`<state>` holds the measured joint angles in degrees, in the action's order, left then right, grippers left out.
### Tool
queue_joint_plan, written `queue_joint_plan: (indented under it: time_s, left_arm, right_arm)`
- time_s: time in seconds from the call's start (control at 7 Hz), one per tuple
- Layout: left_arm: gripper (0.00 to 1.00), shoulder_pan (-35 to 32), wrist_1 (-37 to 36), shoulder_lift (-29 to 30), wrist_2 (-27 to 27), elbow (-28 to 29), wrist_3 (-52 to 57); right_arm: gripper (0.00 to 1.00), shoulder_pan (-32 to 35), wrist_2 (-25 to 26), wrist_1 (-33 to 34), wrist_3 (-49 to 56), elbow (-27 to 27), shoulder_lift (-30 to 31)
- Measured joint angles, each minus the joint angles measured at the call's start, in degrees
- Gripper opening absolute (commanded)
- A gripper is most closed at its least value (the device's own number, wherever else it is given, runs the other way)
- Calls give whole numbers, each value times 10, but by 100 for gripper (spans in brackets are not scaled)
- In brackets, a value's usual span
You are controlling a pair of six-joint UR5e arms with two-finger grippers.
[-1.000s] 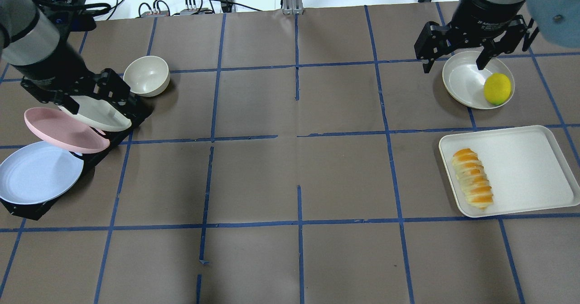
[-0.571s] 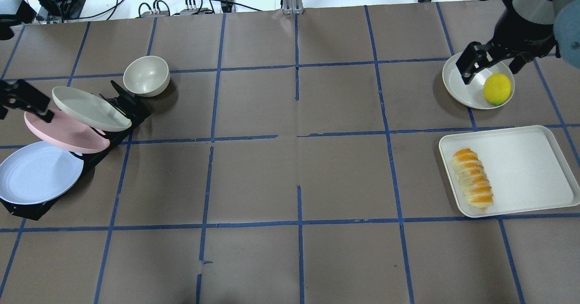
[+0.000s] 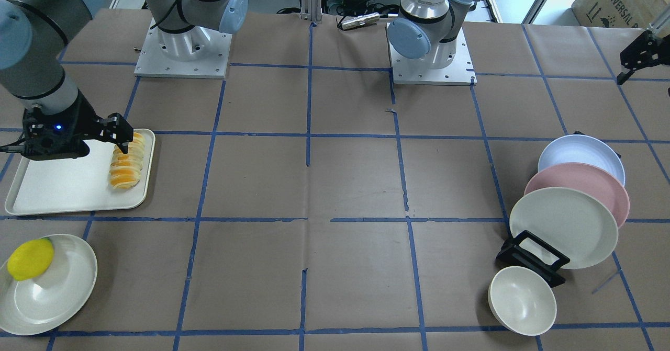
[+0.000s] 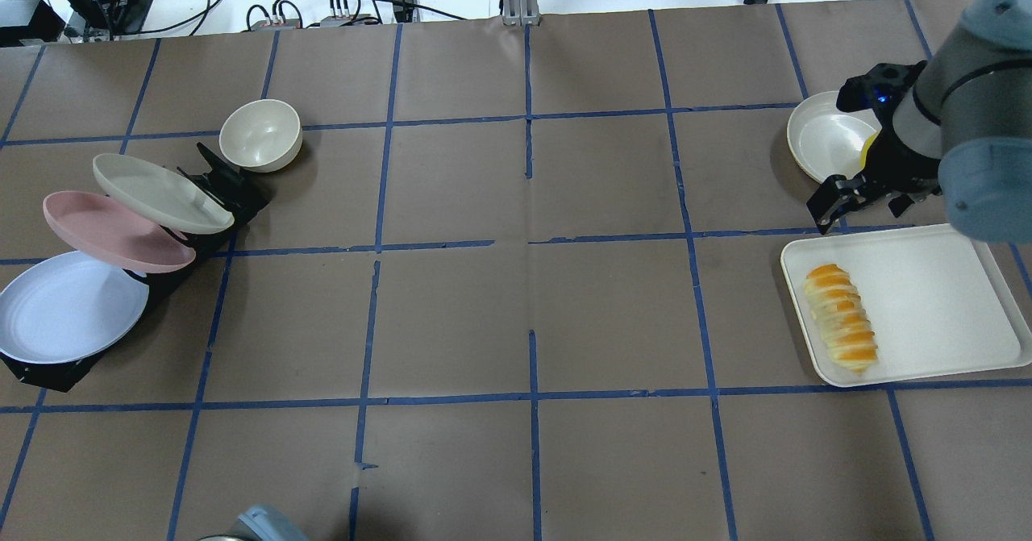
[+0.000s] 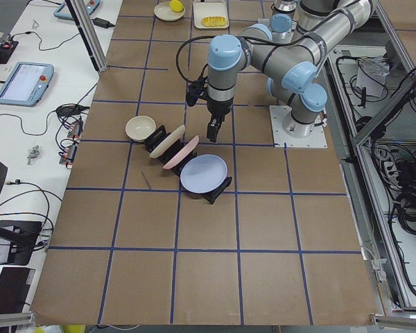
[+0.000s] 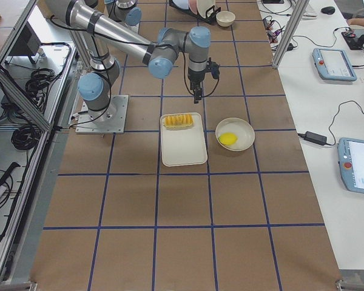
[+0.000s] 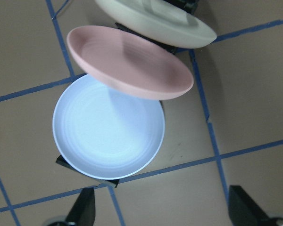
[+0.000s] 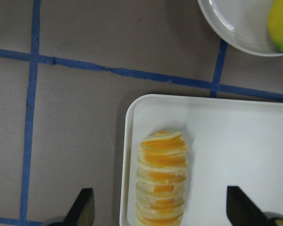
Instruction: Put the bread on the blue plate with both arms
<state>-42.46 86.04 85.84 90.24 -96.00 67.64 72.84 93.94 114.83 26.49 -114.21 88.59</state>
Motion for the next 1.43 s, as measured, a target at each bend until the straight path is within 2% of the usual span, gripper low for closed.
queue_joint_plan:
  time_s: [0.29,0.86,1.14,1.29,1.43]
  left_arm:
    - [100,0,1,0,-19,5,27]
    - [100,8,-2,4,-22,17,116]
    - [100,24,-2,30,-20,31,131]
    - [100,36,-3,64,-21,45,135]
    - [100,41,-3,109,-22,67,136]
  right_arm:
    - [93,-14,7,60,-1,-70,0]
    - [92,-58,2,108,24,-118,-25]
    - [91,-59,2,177,25,-153,-39]
    - [89,-61,3,199,26,-159,-52]
    - [74,-63,3,207,26,-162,-59]
